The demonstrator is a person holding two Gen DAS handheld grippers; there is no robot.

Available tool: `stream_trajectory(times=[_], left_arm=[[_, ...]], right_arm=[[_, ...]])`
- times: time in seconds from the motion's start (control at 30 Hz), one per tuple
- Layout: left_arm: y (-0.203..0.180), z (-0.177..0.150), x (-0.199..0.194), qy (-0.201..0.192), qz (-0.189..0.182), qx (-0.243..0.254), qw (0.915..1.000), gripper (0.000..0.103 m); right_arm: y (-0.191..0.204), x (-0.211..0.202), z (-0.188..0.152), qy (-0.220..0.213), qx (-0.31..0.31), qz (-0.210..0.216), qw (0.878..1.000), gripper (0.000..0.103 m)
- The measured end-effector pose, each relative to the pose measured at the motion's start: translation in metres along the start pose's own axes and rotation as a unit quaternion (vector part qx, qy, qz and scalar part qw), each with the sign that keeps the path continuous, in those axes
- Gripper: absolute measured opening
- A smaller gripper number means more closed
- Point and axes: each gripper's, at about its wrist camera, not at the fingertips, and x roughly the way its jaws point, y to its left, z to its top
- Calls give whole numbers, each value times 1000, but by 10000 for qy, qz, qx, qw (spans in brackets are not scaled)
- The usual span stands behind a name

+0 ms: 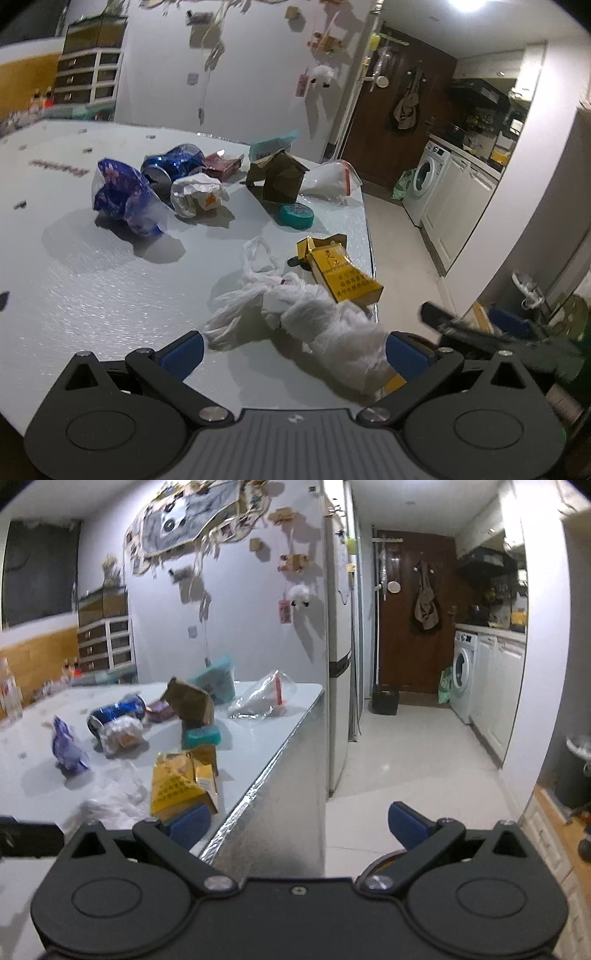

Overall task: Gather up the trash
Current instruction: 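Grasp the white plastic bag with the left tool while the right tool grasps the yellow cigarette box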

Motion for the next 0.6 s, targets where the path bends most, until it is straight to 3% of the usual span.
stream_trajectory(times=[0.13,0.27,0.43,0.6], left_arm=[[0,8,12,158,-171,-401,9989,103],[3,14,25,370,-9,-754,9965,103],[16,15,38,663,-400,-1285,9887,103],[16,23,43,605,-83,-1211,9908,103]], right_arm=[[10,14,2,68,-222,201,9995,103],[17,25,1,81,-408,353,9985,103],[22,39,-1,236,-417,721,9962,102],[37,47,-2,206,-610,1129,9915,98]])
